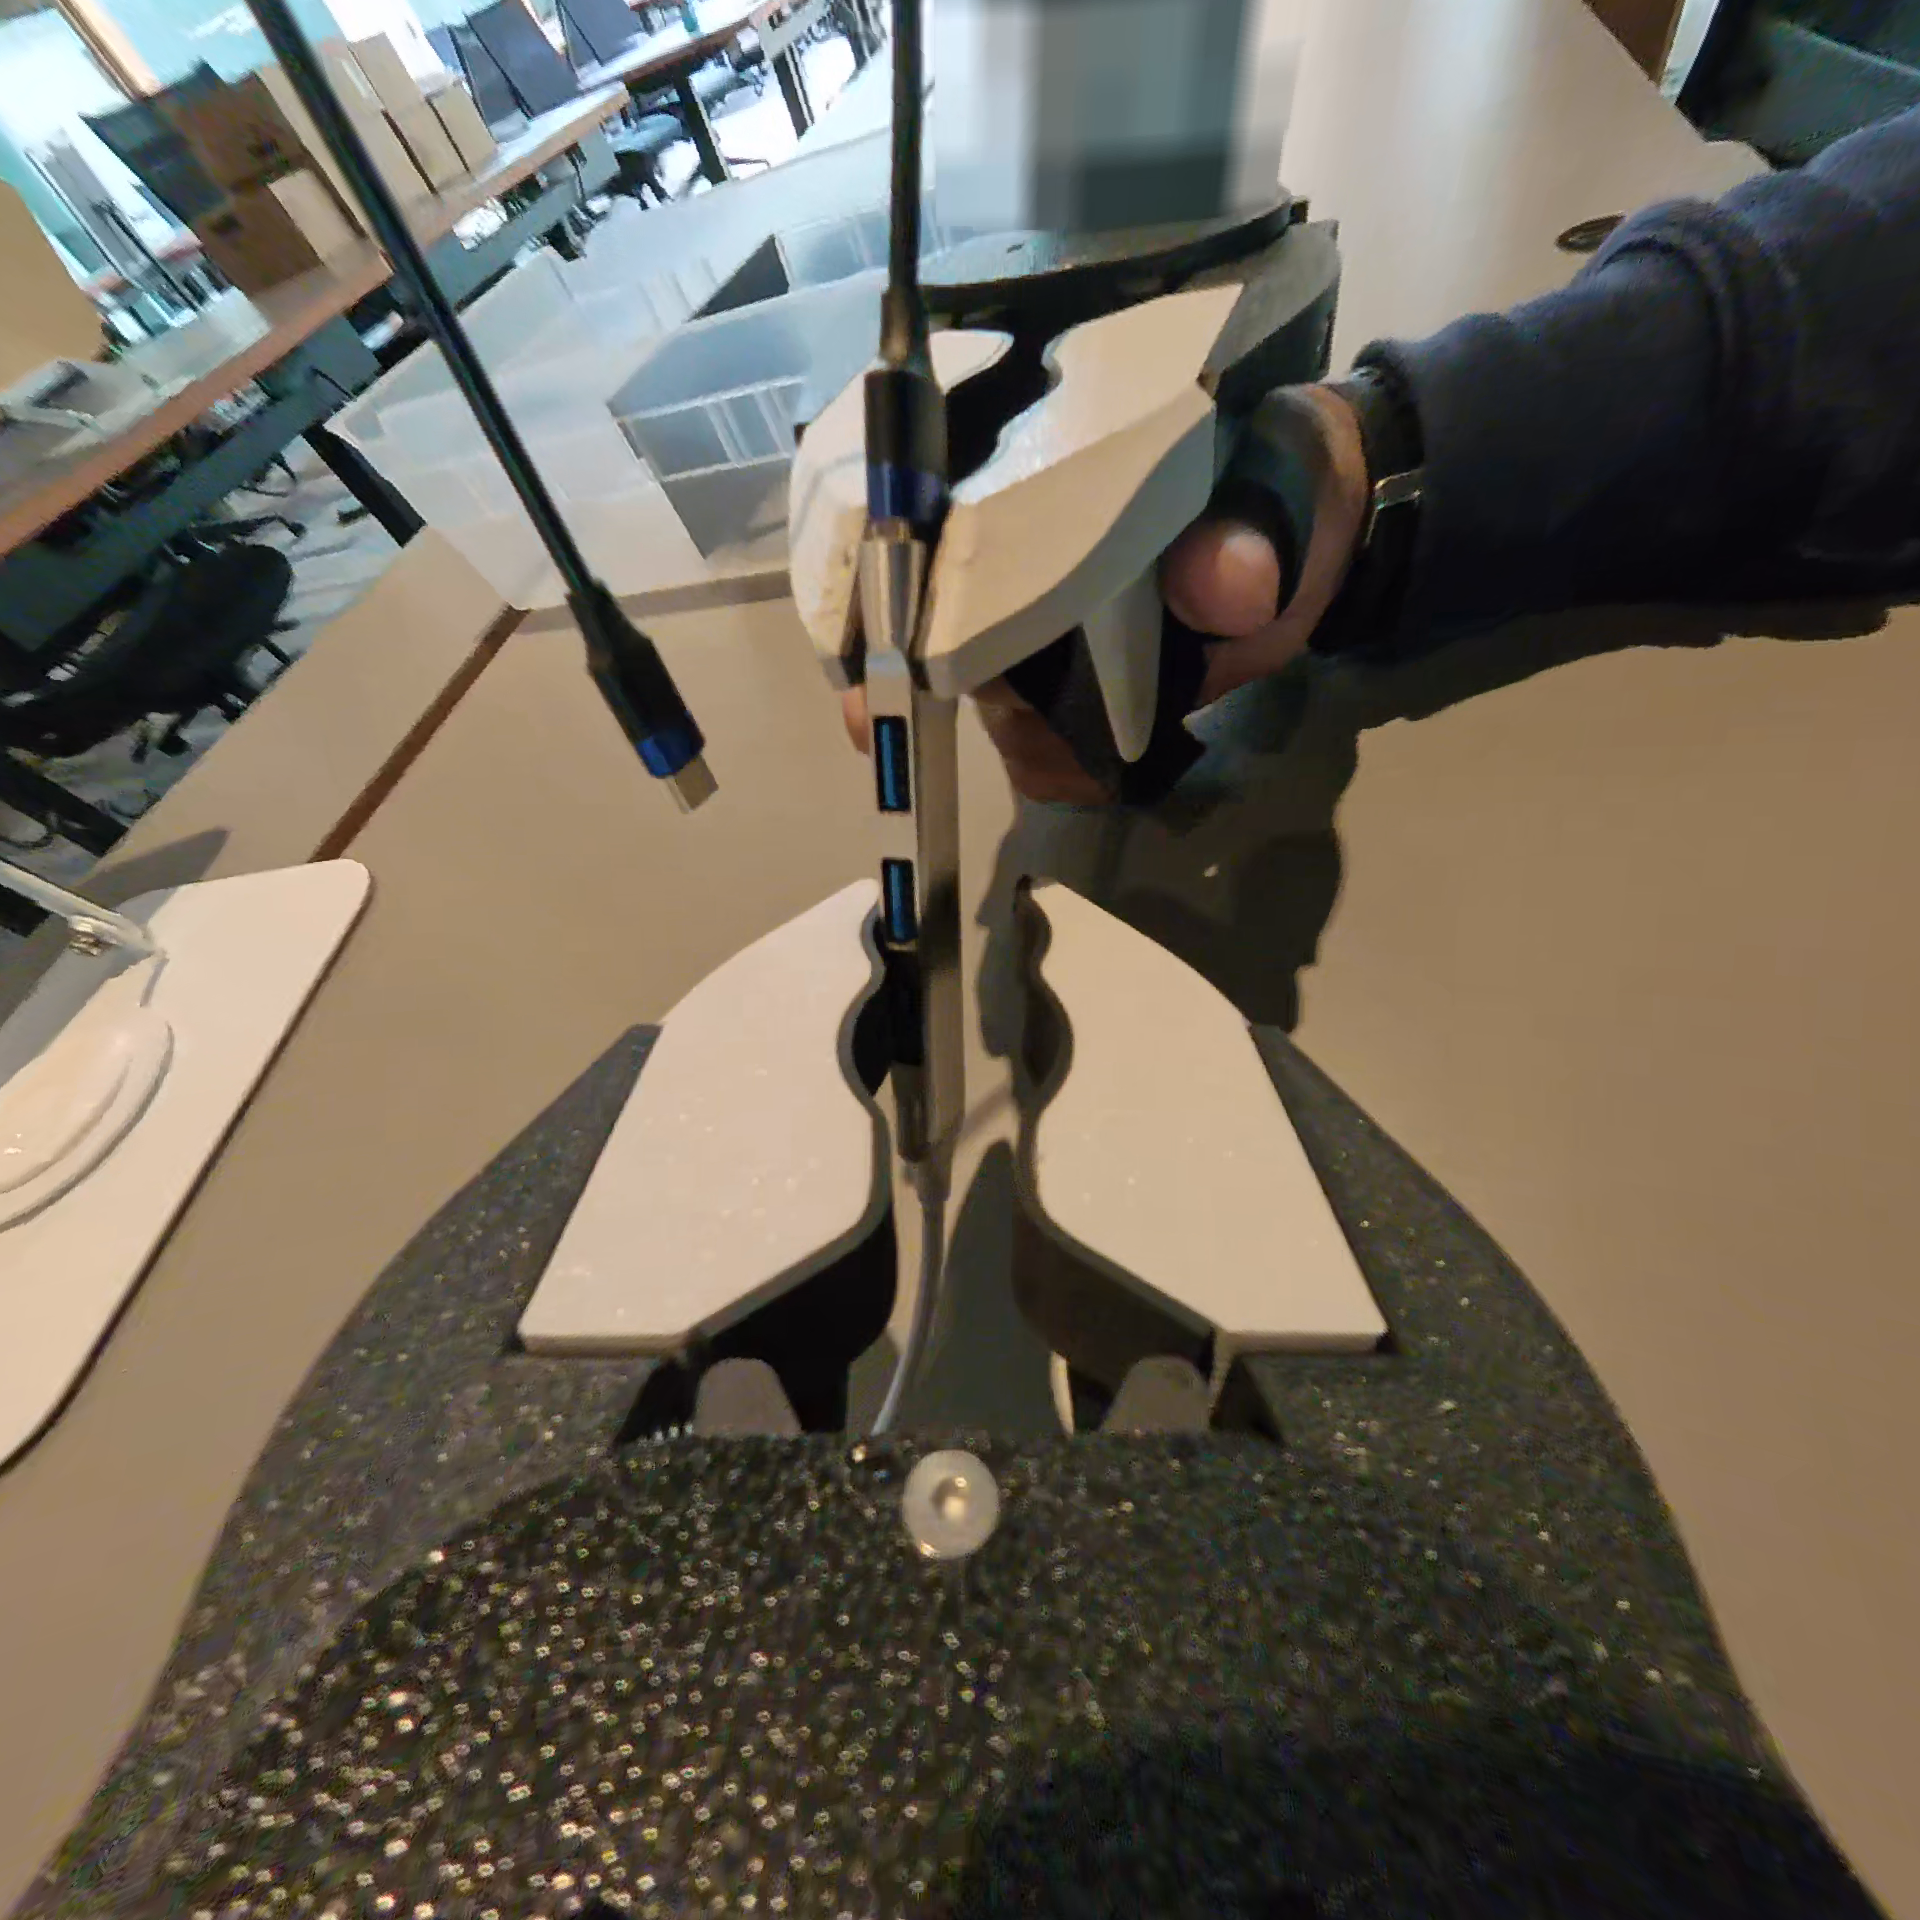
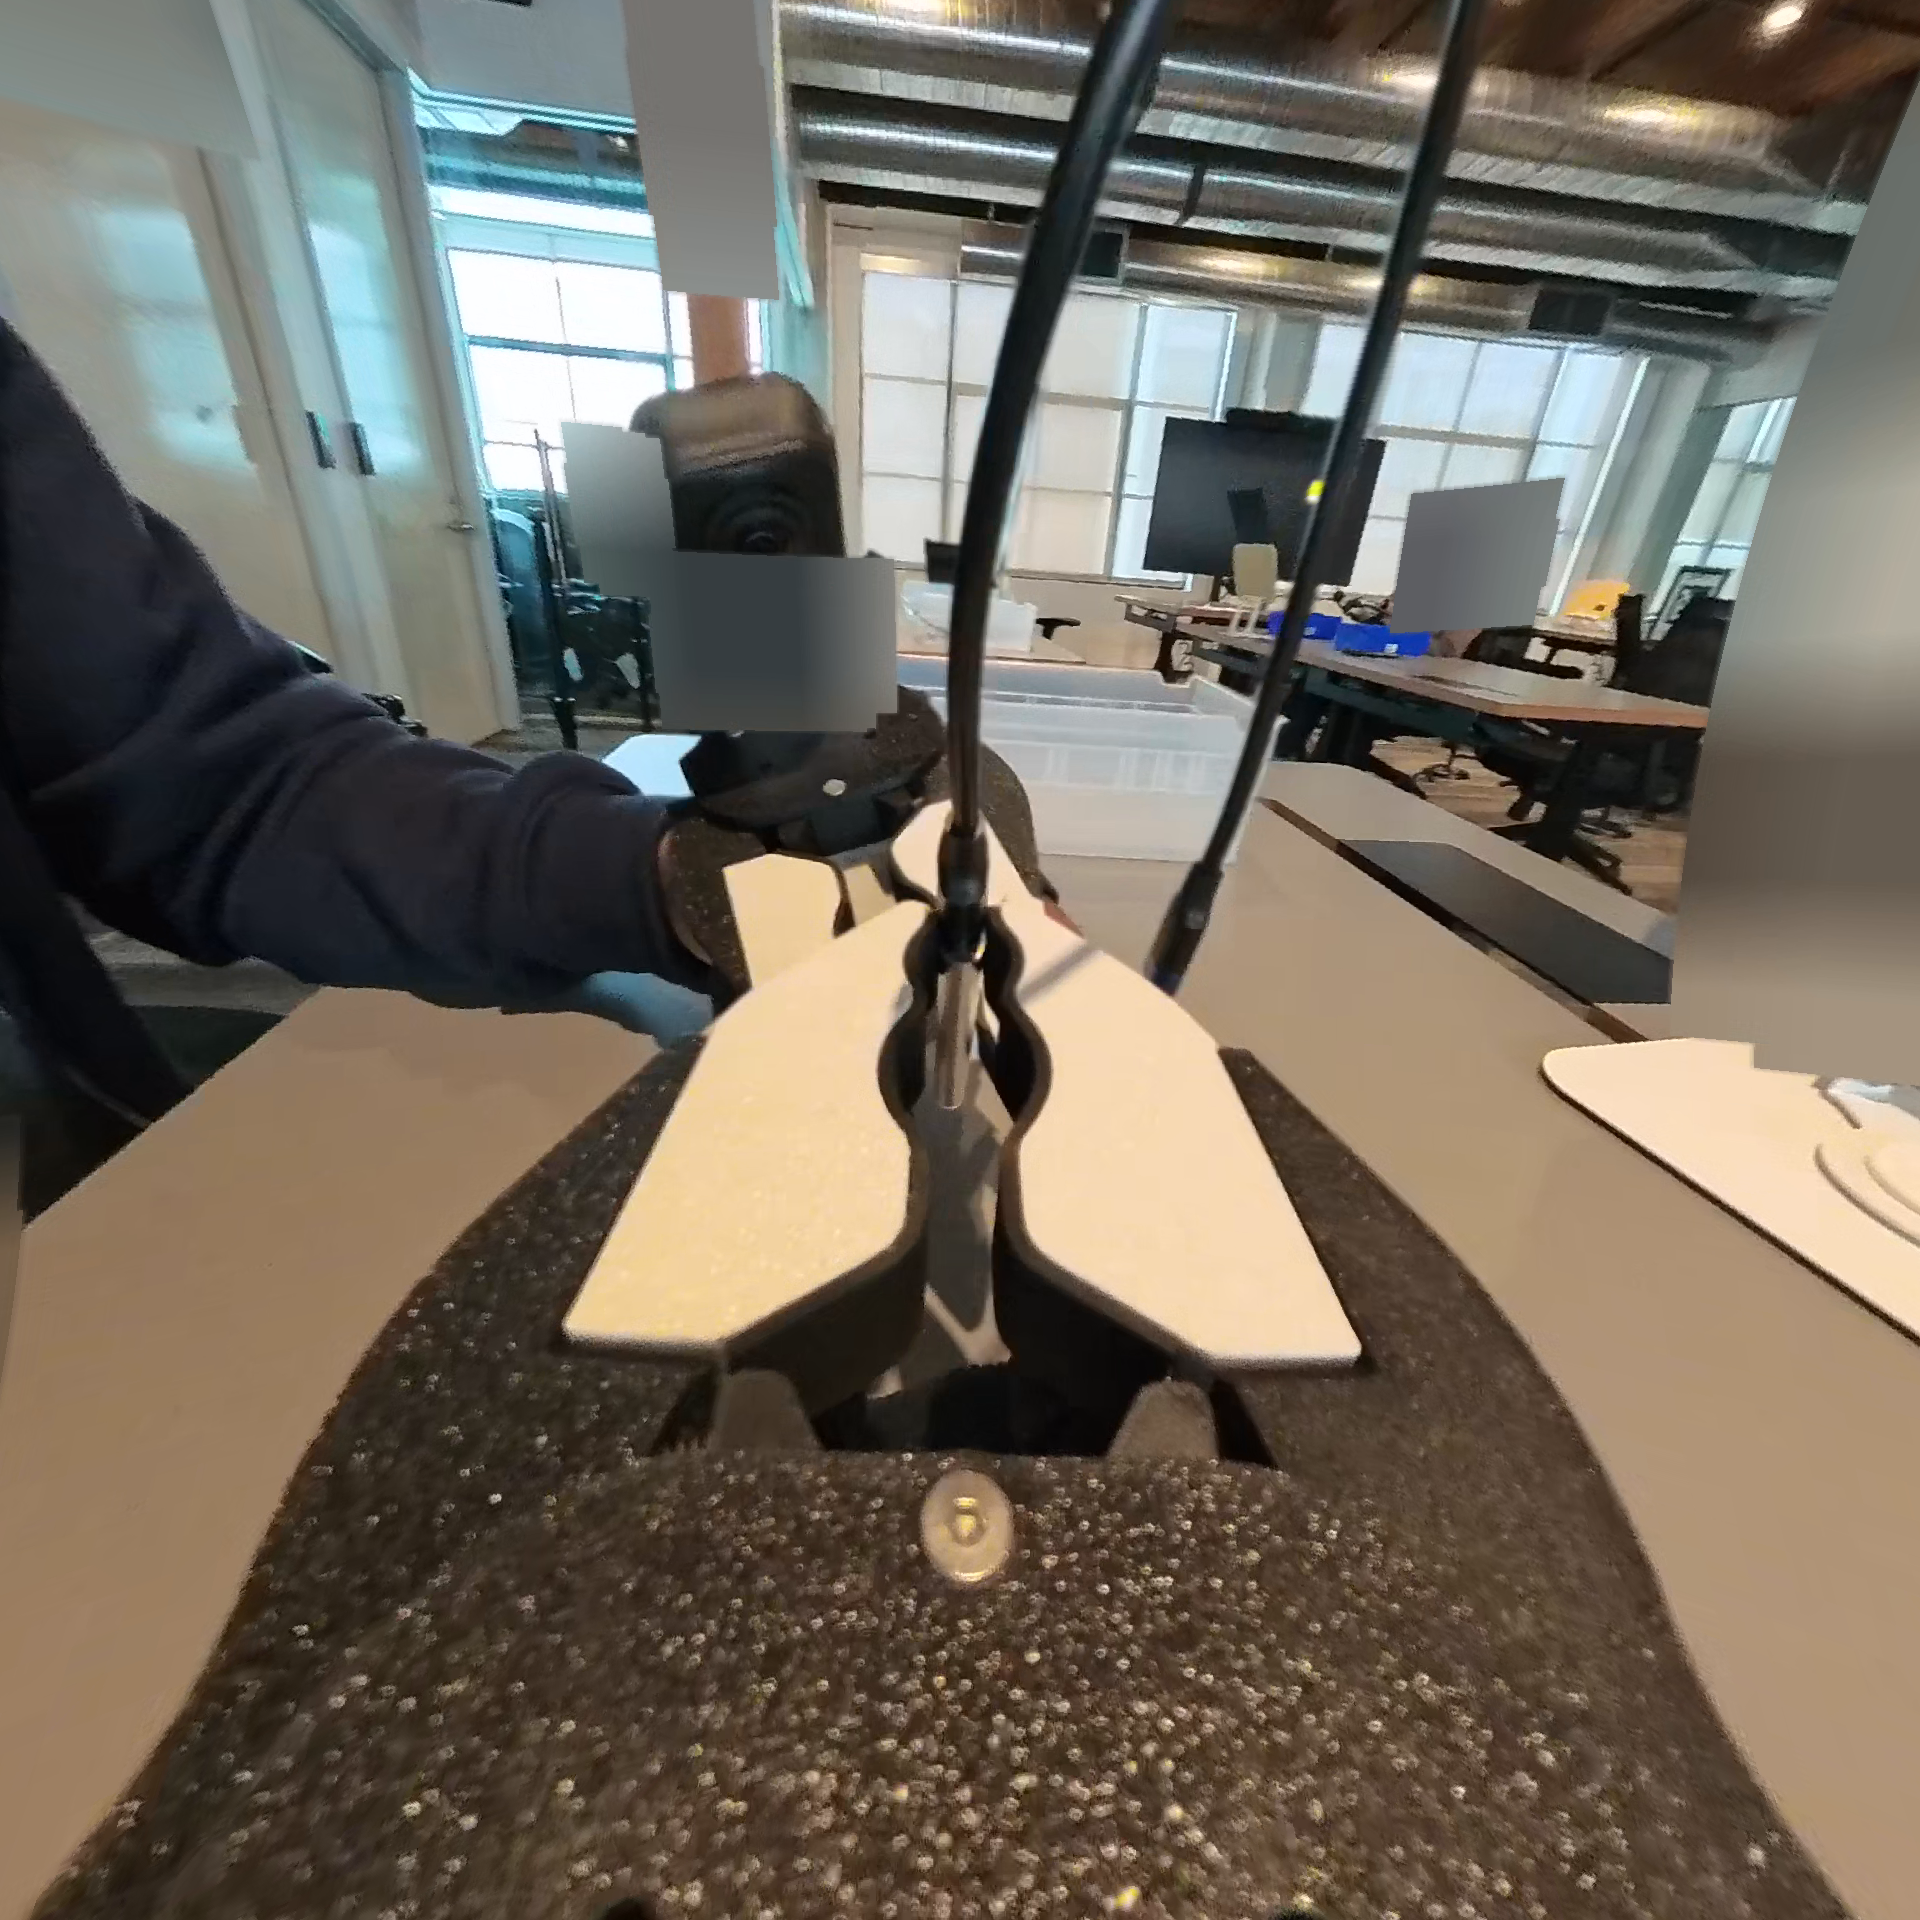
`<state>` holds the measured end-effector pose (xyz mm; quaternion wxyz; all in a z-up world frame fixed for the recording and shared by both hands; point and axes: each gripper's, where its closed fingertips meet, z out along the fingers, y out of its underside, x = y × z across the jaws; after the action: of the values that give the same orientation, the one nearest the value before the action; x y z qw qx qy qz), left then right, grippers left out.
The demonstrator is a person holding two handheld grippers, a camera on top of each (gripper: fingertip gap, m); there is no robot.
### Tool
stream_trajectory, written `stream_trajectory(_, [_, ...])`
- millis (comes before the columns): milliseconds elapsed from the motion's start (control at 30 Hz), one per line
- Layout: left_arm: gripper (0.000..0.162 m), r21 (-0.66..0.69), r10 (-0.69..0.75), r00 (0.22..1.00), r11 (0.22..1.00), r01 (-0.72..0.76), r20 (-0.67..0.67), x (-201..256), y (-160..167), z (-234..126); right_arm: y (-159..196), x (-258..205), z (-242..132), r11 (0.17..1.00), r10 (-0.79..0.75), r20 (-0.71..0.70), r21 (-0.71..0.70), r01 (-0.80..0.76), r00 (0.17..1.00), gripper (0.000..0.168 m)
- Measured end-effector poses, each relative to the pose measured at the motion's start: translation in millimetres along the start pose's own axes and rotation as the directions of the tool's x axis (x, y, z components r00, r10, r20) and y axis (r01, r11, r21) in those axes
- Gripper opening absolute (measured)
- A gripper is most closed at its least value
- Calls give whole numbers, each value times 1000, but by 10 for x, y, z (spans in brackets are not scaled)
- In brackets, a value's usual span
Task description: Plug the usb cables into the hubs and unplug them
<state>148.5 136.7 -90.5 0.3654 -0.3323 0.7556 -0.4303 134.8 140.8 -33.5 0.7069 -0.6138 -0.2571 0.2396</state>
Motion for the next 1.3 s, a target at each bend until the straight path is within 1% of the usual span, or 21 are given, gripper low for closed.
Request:
stream_trajectory(100, [14,-53,-39,997,998,35,-69,99,47,17,65,-74,33,999,12,55,-30,-10,998,7])
stream_trajectory(200, [7,-78,-36,996,997,30,-84,131,68,19,112,-127,32,998,5,87,-65,0,996,7])
stream_trajectory(633, [10,-85,11,998,996,-17,-68,116,89,3,138,-131,-9,993,-34,86,-106,43,996,7])
stream_trajectory(767, [8,-86,-6,999,996,2,-48,85,106,11,153,-125,-10,992,-44,78,-113,52,996,8])
stream_trajectory(867, [8,-127,51,998,991,-46,37,-20,153,-10,174,-72,-2,990,-56,40,-127,60,998,10])
stream_trajectory(967, [7,-189,133,980,976,-104,148,-170,195,-61,157,-28,-9,985,-102,-6,-141,100,995,18])
stream_trajectory(1033, [7,-233,206,949,961,-150,238,-292,211,-107,154,18,-25,973,-162,-48,-174,151,986,21])
stream_trajectory(1133, [7,-334,355,861,913,-235,363,-499,252,-219,207,152,-107,937,-249,-122,-282,206,961,25])
stream_trajectory(1200, [8,-358,418,817,890,-282,397,-561,227,-279,234,266,-183,927,-247,-178,-330,178,953,25])
stream_trajectory(1267, [8,-356,436,809,884,-303,393,-557,213,-291,190,315,-213,941,-230,-215,-298,161,949,26])
stream_trajectory(1300, [8,-354,434,812,885,-303,390,-555,220,-290,153,289,-204,945,-244,-210,-271,184,947,24])
